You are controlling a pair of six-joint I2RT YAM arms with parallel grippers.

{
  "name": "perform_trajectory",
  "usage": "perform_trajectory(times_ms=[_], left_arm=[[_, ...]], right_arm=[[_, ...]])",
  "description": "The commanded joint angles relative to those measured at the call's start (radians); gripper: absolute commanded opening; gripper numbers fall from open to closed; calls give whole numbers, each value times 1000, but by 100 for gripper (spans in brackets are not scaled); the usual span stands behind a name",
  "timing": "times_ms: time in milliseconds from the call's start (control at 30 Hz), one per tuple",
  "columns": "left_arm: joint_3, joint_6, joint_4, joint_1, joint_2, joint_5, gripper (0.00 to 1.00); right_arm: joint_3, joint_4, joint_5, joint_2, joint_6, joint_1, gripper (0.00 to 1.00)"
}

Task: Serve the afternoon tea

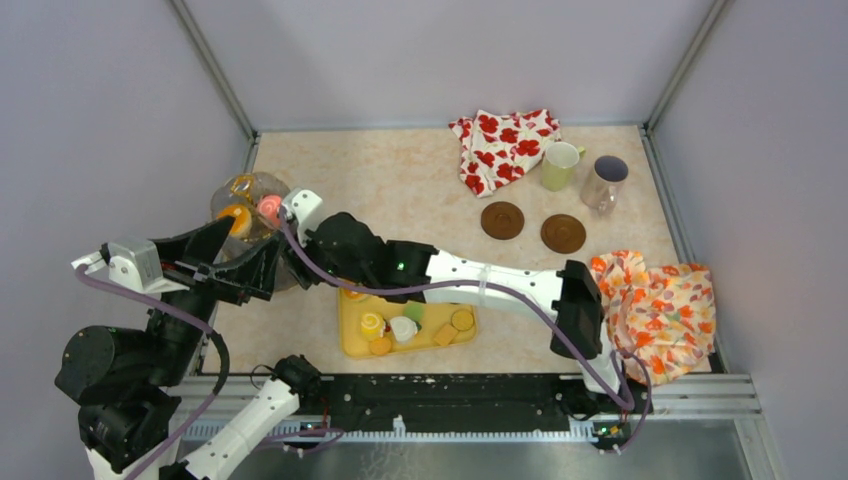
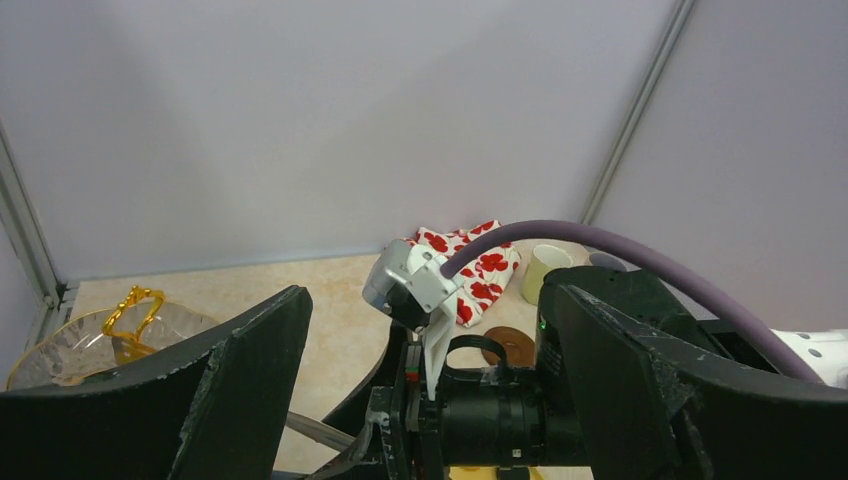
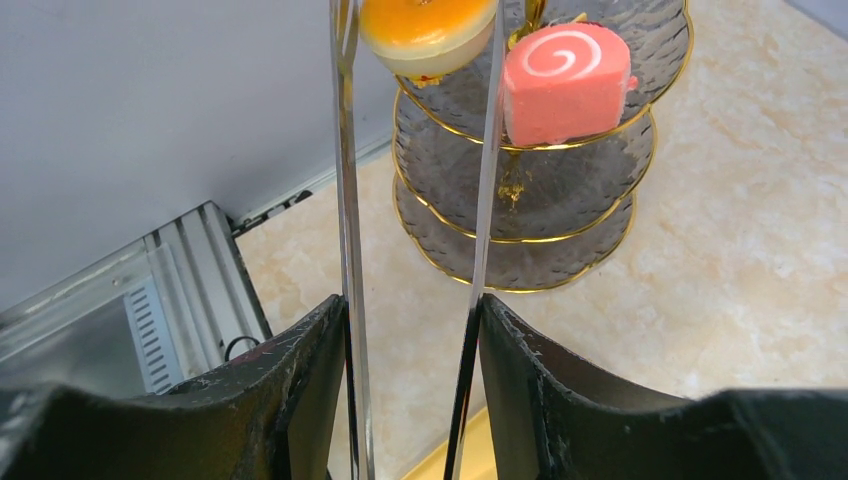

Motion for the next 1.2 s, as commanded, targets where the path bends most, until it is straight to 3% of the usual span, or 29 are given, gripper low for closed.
perform_trajectory(times_ms=[0,400,767,1167], left_arm=[[16,-7,17,3,8,11,99],[14,-3,34,3,32,25,99],[-91,-19,54,2,8,49,99],[-274,-56,74,3,-56,79,99]], right_arm=[[40,32,25,-113,-31,14,50],[-146,40,40,-280,-38,13,49],[-575,0,97,-563,56,14,49],[-894,-84,139,-747,182,13,49]])
